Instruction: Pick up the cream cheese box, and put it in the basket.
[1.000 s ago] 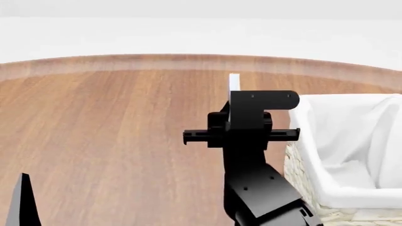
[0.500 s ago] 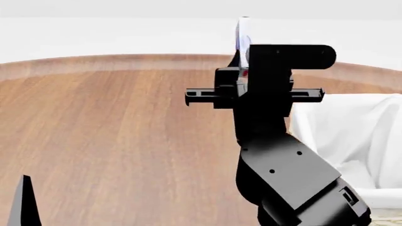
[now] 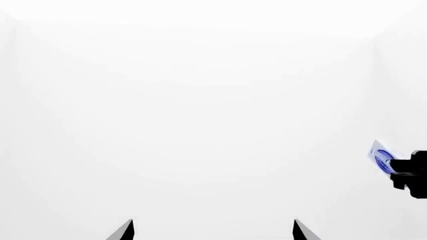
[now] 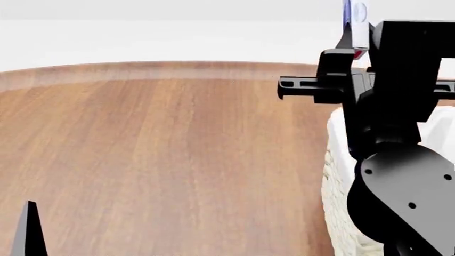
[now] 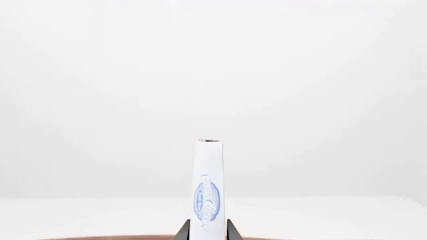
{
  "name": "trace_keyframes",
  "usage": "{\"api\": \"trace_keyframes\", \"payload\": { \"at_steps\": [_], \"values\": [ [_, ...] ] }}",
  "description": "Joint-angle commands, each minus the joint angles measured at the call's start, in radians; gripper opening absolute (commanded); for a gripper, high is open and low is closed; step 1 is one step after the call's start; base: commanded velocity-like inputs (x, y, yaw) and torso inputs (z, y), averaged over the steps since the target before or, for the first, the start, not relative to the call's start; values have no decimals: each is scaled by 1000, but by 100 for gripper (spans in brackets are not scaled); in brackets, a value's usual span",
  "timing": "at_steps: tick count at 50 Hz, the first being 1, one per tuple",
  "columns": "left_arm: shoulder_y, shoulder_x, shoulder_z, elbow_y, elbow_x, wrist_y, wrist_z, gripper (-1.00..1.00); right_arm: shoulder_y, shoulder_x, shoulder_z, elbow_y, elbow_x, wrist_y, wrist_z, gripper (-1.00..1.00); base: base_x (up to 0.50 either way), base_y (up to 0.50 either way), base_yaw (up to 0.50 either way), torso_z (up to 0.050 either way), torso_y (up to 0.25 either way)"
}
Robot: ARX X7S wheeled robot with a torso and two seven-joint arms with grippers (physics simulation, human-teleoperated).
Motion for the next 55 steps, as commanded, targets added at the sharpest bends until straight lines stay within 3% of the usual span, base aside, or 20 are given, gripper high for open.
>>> {"api": "trace_keyframes", "payload": {
  "at_steps": [1, 10, 25, 29, 37, 55],
  "values": [
    [-3, -5, -1, 8, 1, -3, -6, 100, -14, 120, 52, -37, -5, 5, -21, -100, 0, 0, 0, 0, 0],
    [-9, -8, -2, 6, -5, -8, -8, 100, 9, 181, 49, 51, 66, 77, -140, -100, 0, 0, 0, 0, 0],
    [-11, -12, -6, 7, -13, -9, -18, 100, 194, 211, -7, 279, 164, 320, -425, -100, 0, 0, 0, 0, 0],
    [-9, -12, -4, 4, -13, -5, -19, 100, 268, 184, -59, 407, 156, 423, -524, -100, 0, 0, 0, 0, 0],
    [-19, -10, -2, -11, -14, 1, -19, 100, 474, 86, -105, 660, 138, 601, -545, -100, 0, 0, 0, 0, 0],
    [-11, -15, 9, -6, -12, 10, -22, 100, 703, -30, -325, 841, 64, 979, -675, -100, 0, 0, 0, 0, 1]
  ]
}}
